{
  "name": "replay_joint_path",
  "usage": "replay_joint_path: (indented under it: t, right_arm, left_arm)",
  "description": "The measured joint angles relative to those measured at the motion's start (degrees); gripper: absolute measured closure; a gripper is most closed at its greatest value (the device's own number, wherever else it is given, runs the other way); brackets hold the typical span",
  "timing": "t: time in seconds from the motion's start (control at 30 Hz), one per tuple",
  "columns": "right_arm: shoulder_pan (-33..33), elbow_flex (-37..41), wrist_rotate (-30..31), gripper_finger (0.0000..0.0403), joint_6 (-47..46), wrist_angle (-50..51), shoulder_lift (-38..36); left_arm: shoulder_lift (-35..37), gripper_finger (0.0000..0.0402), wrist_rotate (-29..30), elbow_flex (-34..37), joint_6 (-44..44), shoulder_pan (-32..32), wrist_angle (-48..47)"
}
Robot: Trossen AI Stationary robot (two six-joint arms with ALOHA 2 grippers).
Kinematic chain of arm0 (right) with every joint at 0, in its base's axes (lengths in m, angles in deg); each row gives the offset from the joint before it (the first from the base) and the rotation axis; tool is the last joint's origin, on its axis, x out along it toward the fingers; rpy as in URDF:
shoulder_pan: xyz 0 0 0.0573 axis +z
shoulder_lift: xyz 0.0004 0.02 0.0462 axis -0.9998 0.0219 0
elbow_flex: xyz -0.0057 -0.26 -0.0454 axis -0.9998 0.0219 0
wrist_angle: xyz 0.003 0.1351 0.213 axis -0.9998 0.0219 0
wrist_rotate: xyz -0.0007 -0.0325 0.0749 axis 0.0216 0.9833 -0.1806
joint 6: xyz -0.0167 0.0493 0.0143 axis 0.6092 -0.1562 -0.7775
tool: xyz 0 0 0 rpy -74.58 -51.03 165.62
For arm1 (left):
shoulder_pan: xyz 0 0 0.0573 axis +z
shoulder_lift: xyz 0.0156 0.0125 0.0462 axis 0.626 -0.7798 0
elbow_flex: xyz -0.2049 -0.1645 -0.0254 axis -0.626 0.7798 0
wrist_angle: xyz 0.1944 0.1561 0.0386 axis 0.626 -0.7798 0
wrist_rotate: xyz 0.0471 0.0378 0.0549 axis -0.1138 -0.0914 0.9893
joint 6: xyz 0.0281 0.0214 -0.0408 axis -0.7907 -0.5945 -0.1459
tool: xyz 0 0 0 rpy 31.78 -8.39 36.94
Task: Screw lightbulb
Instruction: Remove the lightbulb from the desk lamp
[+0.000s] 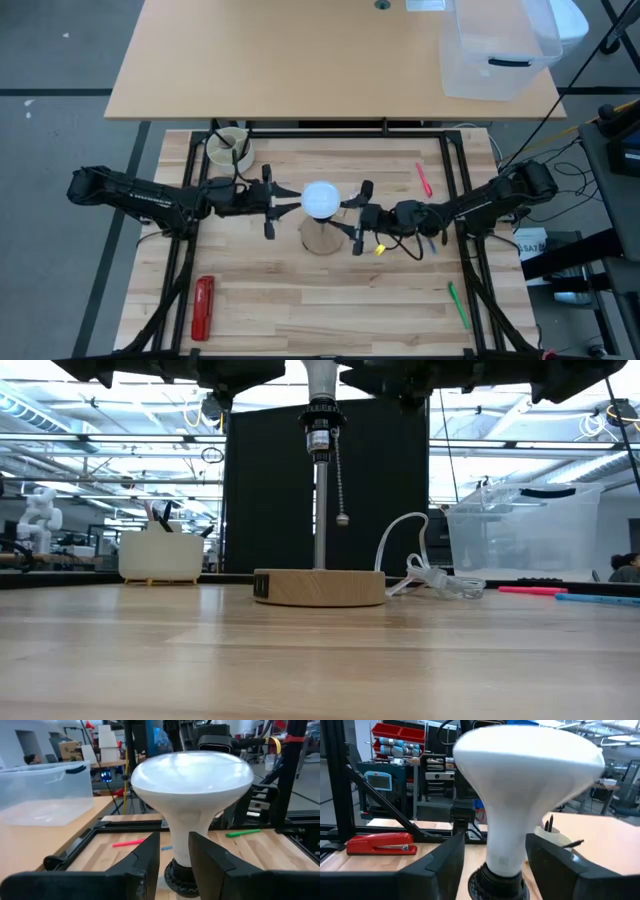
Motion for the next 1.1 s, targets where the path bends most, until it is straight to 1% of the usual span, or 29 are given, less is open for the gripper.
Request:
replay_joint_path:
  t: [0.17, 0.33, 0.43, 0.57, 0.6, 0.77, 1.1]
  right_arm:
    - [0.2, -0.4, 0.8, 0.0246, 1.3, 0.9, -0.2]
    - [1.6, -0.4, 5.9, 0.0295, 2.4, 4.8, -1.6]
    - [2.4, -0.4, 6.3, 0.033, 4.0, 4.5, -2.1]
    - [3.2, -0.4, 6.3, 0.0389, 6.5, 3.7, -2.4]
    - [3.3, -0.4, 6.3, 0.0395, 7.4, 3.3, -2.4]
    - [3.5, -0.4, 6.3, 0.0401, 9.3, 0.3, -2.4]
    - [3.5, -0.4, 6.0, 0.0402, 11.6, -2.1, -2.4]
  left_arm:
    - [0.0, 0.0294, 0.0, 0.0, 0.0, 0.0, 0.1]
    - [0.0, 0.0294, 0.0, 0.0, -0.4, 0.0, 0.1]
    - [0.0, 0.0294, 0.0, 0.0, -1.1, 0.0, 0.1]
    - [0.0, 0.0294, 0.0, 0.0, -1.1, 0.0, 0.9]
    - [0.0, 0.0294, 0.0, 0.0, -1.2, 0.0, 1.0]
    - [0.0, 0.0294, 0.0, 0.0, -2.6, 0.0, 1.9]
    - [0.0, 0.0294, -1.5, 0.0, -2.6, 0.0, 4.2]
